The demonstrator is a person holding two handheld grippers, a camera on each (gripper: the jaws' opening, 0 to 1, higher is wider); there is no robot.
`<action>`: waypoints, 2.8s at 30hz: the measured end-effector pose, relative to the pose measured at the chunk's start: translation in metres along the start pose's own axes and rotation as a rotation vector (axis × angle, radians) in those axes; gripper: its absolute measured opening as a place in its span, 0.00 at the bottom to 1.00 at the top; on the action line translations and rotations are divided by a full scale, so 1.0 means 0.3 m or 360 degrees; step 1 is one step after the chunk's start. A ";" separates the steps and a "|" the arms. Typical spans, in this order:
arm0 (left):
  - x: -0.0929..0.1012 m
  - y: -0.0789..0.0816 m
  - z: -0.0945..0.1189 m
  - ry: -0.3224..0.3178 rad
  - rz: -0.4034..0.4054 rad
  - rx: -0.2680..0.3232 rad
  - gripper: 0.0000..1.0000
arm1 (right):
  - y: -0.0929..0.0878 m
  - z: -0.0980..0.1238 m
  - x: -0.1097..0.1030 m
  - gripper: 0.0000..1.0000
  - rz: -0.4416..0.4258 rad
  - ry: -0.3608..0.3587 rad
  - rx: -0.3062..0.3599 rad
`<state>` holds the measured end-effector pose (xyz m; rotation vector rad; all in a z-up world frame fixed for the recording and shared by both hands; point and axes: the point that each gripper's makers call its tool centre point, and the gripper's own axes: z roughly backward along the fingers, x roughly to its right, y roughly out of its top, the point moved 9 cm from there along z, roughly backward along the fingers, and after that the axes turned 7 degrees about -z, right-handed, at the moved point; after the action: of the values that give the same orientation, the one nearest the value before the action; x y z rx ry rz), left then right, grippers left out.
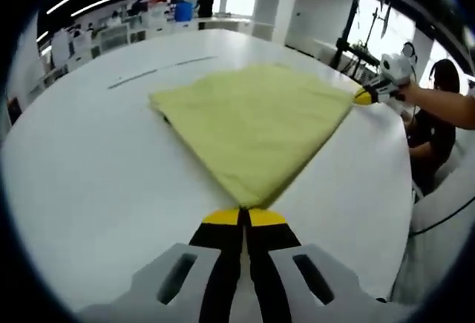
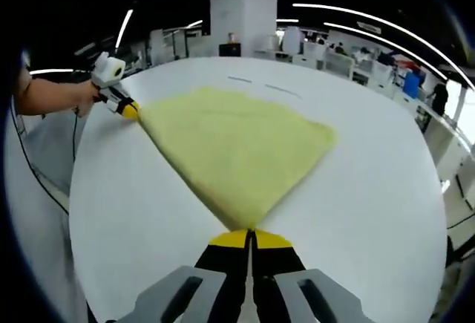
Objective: Fold the garment on the visible template until the final outline fits inside the template.
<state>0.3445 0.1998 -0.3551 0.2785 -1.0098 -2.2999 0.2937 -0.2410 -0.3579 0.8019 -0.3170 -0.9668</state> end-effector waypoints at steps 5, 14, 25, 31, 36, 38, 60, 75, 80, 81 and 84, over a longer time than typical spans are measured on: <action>0.036 0.016 -0.011 -0.0032 -0.0022 0.0006 0.00 | -0.025 0.030 0.011 0.00 -0.0021 -0.0017 0.0004; 0.078 0.004 -0.016 -0.0051 -0.0015 0.0018 0.00 | -0.064 0.075 0.022 0.00 -0.0042 -0.0027 0.0012; 0.118 -0.008 -0.013 -0.0028 0.0008 0.0016 0.00 | -0.090 0.100 0.018 0.00 -0.0055 -0.0007 0.0020; 0.125 -0.008 -0.008 0.0003 0.0050 0.0020 0.00 | -0.094 0.097 0.011 0.00 -0.0050 0.0007 0.0015; 0.131 -0.013 -0.004 0.0009 0.0077 0.0016 0.00 | -0.092 0.100 0.010 0.00 -0.0054 0.0007 0.0021; 0.139 -0.018 -0.003 0.0008 0.0083 0.0008 0.00 | -0.093 0.104 0.009 0.00 -0.0052 0.0011 0.0023; 0.149 -0.017 0.062 0.0025 0.0261 0.0123 0.08 | -0.086 0.139 0.002 0.22 -0.0124 0.0024 0.0049; 0.181 0.004 0.149 0.0004 0.0295 0.0219 0.40 | -0.079 0.229 -0.018 0.49 -0.0207 0.0050 0.0080; 0.214 0.018 0.167 -0.0020 0.0273 0.0227 0.48 | -0.087 0.262 -0.023 0.53 -0.0229 0.0048 0.0085; 0.221 0.021 0.172 -0.0022 0.0268 0.0226 0.50 | -0.088 0.265 -0.023 0.54 -0.0232 0.0047 0.0084; 0.241 0.031 0.191 -0.0029 0.0256 0.0238 0.55 | -0.092 0.294 -0.031 0.57 -0.0235 0.0036 0.0088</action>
<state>0.2675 0.1852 -0.3054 0.2285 -1.1720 -2.0905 0.2215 -0.2828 -0.3174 0.8956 -0.2689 -1.0900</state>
